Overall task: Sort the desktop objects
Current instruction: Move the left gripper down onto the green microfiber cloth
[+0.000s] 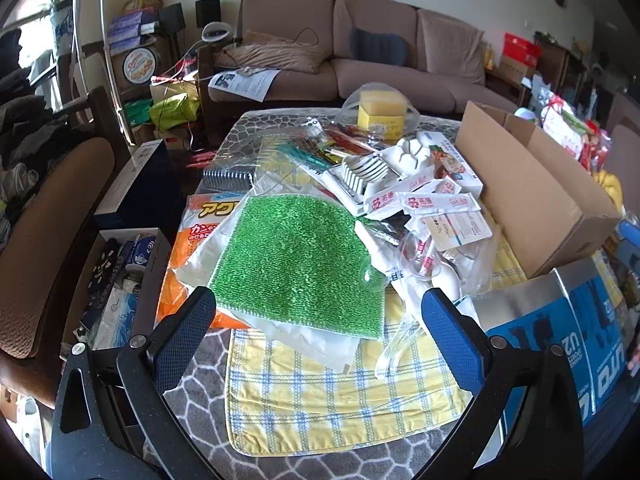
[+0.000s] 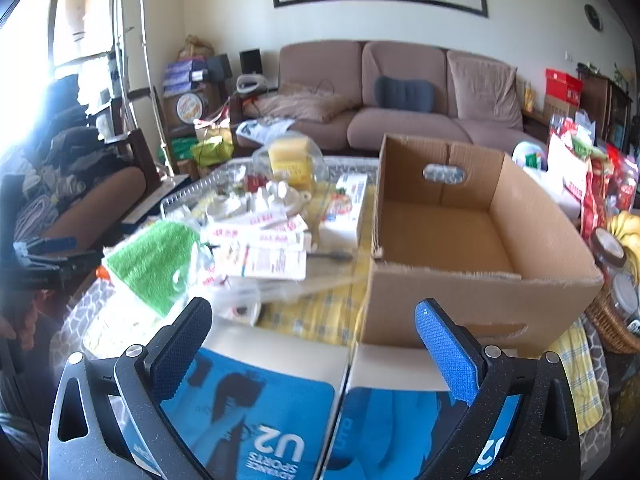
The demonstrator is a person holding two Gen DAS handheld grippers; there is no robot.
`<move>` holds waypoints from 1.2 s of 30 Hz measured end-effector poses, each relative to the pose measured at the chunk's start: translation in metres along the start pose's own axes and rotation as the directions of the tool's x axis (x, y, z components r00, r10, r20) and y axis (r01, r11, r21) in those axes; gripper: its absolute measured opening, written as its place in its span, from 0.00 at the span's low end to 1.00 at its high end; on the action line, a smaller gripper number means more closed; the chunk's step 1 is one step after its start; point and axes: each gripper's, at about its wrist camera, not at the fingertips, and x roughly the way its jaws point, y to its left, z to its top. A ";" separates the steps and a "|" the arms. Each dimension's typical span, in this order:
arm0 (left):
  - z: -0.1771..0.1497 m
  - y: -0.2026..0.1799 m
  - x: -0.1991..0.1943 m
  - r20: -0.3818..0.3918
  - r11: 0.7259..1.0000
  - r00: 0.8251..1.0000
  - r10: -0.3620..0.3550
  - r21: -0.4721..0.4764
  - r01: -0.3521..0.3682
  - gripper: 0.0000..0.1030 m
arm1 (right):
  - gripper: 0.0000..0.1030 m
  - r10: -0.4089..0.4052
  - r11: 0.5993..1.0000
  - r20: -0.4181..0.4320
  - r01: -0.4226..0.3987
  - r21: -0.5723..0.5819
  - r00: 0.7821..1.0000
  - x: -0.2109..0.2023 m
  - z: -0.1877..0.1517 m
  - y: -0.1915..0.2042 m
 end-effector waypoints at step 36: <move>0.021 0.095 0.112 -0.295 0.971 0.932 -0.211 -0.173 0.166 0.49 | 1.00 0.351 0.932 -0.160 -0.326 0.160 0.923 0.060 0.026 0.114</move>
